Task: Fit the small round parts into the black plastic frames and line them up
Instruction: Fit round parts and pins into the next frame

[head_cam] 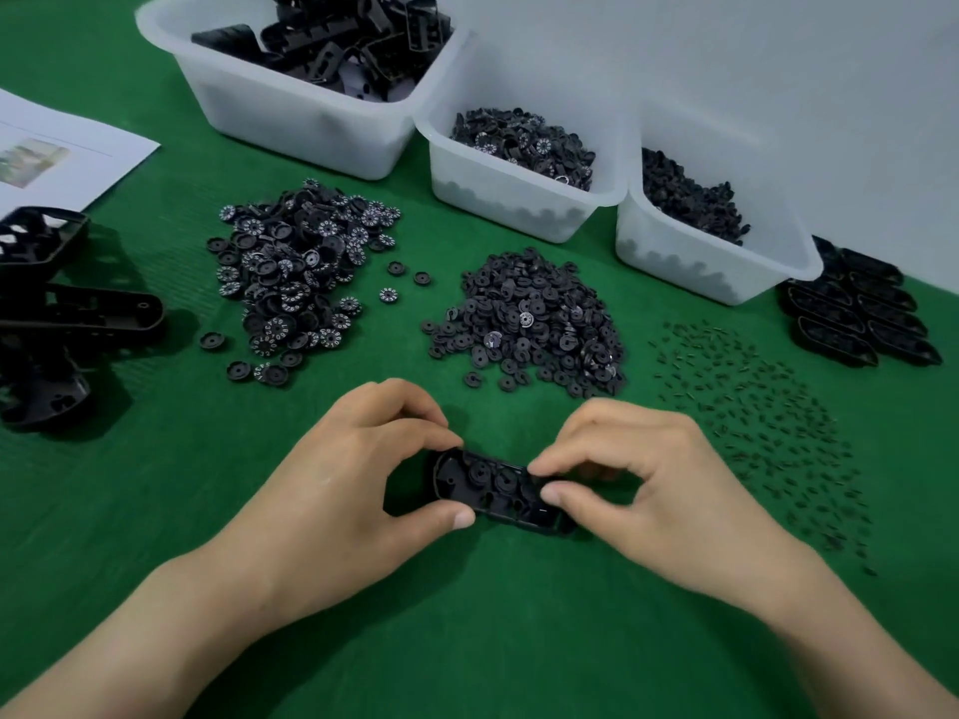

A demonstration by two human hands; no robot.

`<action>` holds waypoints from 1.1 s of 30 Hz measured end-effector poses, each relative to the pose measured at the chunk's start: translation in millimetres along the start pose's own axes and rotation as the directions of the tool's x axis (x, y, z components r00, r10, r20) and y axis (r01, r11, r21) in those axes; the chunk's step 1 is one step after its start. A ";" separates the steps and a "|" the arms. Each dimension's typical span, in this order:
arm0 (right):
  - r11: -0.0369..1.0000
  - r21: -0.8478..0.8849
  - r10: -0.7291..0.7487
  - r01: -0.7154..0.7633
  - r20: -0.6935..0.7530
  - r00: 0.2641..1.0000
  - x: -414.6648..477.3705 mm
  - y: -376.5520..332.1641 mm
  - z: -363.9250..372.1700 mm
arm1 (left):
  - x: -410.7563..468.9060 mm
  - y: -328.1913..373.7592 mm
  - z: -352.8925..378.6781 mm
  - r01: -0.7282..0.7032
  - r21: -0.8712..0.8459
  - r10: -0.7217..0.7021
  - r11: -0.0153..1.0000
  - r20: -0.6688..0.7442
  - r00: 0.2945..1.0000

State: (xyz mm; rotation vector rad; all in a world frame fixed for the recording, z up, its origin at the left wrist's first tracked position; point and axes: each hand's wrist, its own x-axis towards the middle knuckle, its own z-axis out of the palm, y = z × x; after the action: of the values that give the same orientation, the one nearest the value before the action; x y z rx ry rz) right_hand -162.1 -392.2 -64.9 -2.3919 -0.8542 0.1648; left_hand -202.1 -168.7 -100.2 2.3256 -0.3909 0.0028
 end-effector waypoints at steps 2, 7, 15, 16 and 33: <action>1.000 -0.013 0.001 -0.001 -0.011 1.000 -4.5 0.0 3.1 | 0.2 0.1 0.0 0.001 0.004 -0.001 1.000 0.002 1.000; 0.994 -0.096 -0.055 0.050 -0.040 0.998 -5.7 -2.0 8.8 | 0.0 1.0 0.1 -0.003 0.007 0.003 1.000 -0.007 1.000; 1.000 -0.020 -0.005 0.004 -0.041 0.999 -10.8 1.0 5.7 | 0.0 0.8 -0.8 -0.007 0.009 0.007 1.000 -0.003 1.000; 1.000 -0.008 0.010 -0.011 -0.042 0.999 -11.9 0.6 3.9 | 0.1 0.9 -0.7 -0.010 0.015 0.010 1.000 -0.001 1.000; 0.889 0.356 0.426 -0.287 -0.418 0.802 -110.0 66.4 -80.4 | 25.1 69.4 66.8 -0.211 0.000 0.206 0.978 0.203 0.957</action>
State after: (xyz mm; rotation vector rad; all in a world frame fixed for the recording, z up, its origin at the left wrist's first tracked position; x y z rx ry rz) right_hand -188.7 -540.0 -45.2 -2.1547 -0.1186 -0.1633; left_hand -205.2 -268.1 -96.2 2.3023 -0.7410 -0.1279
